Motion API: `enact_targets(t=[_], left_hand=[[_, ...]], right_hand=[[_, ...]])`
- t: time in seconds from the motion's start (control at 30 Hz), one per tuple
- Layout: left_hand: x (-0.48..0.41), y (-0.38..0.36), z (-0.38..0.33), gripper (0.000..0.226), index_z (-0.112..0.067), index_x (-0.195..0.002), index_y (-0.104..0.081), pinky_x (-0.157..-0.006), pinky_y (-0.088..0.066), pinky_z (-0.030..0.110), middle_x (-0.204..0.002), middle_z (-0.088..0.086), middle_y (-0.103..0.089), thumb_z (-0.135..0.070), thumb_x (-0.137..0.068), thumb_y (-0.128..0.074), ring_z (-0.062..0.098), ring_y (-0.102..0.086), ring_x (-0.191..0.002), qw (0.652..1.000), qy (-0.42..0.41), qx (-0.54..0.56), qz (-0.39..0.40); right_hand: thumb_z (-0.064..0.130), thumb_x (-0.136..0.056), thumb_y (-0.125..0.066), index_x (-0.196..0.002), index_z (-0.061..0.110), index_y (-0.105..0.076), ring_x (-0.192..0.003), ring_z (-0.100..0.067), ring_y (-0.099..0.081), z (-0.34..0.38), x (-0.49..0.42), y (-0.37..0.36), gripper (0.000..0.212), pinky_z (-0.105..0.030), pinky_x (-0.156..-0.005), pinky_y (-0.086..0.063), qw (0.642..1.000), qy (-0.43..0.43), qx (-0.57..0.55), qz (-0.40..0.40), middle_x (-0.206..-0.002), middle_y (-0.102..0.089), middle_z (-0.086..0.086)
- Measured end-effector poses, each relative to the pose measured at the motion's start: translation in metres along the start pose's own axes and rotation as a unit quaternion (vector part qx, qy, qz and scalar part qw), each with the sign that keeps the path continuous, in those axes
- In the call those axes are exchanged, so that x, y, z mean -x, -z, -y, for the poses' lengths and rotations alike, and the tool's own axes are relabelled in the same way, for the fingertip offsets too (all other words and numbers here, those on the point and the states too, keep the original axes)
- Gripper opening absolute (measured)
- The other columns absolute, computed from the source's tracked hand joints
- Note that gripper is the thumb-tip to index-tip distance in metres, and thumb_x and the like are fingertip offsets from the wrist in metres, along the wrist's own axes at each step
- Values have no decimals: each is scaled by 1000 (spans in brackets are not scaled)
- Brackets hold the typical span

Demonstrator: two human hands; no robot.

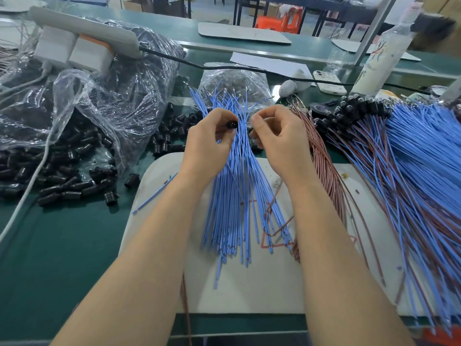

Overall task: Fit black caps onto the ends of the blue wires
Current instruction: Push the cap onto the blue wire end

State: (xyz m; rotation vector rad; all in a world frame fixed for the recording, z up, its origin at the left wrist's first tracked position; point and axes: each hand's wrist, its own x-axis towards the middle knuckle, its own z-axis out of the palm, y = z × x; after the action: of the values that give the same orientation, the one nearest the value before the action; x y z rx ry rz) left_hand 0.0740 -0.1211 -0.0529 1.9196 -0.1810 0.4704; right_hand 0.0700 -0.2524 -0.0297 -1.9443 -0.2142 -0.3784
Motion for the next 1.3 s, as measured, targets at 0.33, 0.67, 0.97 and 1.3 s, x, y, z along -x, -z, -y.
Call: enact_targets(t=[0.33, 0.67, 0.97, 1.3], left_hand=[[0, -1, -1, 21, -13, -101, -62, -88, -48, 16, -94, -2, -68, 2, -89, -55, 10, -65, -93, 1000, -9, 15, 9], [2, -5, 0, 26, -11, -109, -53, -73, -46, 9, -92, -12, -60, 1, -86, -52, 7, -61, -84, 999, -20, -32, 10], [5, -8, 0, 11, -8, -90, -61, -69, -50, 43, -82, 6, -67, -15, -91, -53, 28, -60, -76, 985, -19, -159, -59], [2, -6, 2, 14, -5, -101, -64, -78, -53, 40, -87, 9, -70, -12, -92, -58, 26, -65, -81, 991, 9, -133, -33]], right_hand=[[4, -89, -62, -94, 11, -67, -75, -1, -61, 4, -1, 0, 10, -18, -78, -51, 998, 51, 15, -14, -81, -65, 8], [17, -85, -70, -99, 9, -71, -75, -4, -59, -2, 0, -13, 16, -18, -81, -49, 992, 45, 118, -13, -102, -63, -8], [23, -85, -71, -91, 8, -71, -73, -10, -58, 1, 4, -19, 16, -19, -76, -47, 986, 71, 146, -45, -93, -59, -5], [8, -89, -54, -104, 10, -72, -89, -14, -63, -31, -13, 18, 23, -22, -85, -49, 978, -111, 170, -47, -100, -70, -3]])
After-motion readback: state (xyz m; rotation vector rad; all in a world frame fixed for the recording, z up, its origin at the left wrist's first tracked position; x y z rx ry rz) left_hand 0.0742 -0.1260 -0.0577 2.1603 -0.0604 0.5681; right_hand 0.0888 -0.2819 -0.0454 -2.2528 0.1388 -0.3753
